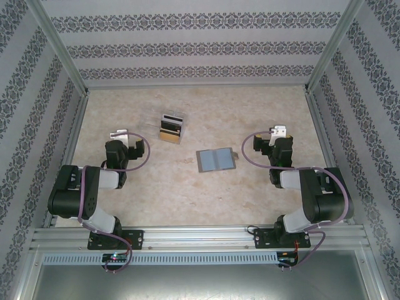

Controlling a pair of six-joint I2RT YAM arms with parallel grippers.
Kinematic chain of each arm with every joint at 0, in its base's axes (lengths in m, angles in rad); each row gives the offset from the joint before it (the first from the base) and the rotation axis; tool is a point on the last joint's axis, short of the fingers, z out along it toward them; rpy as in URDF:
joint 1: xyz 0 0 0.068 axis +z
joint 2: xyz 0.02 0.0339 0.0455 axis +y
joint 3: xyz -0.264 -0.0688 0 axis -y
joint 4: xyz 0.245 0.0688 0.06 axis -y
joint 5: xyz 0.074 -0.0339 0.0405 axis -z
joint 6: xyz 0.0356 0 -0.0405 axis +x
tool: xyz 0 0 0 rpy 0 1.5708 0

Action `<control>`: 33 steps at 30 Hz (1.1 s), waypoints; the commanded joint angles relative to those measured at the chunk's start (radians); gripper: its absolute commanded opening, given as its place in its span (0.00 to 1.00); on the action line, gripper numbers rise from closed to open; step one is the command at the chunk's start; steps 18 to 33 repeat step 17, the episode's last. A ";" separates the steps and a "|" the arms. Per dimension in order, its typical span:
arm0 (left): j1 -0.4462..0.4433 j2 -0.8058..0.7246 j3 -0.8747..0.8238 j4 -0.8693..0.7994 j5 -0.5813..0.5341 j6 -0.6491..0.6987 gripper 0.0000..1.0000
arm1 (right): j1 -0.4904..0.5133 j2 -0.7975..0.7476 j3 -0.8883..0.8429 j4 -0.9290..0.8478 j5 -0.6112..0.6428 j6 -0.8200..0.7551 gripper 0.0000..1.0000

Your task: Take the credit cards out of the card holder

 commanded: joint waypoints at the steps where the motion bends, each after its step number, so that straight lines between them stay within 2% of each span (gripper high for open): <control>1: -0.003 0.006 0.022 -0.007 0.022 0.029 0.99 | -0.009 0.007 0.010 0.022 -0.024 0.022 0.98; 33: -0.001 0.008 0.028 -0.015 0.025 0.030 0.99 | -0.009 0.002 0.000 0.036 -0.032 0.019 0.98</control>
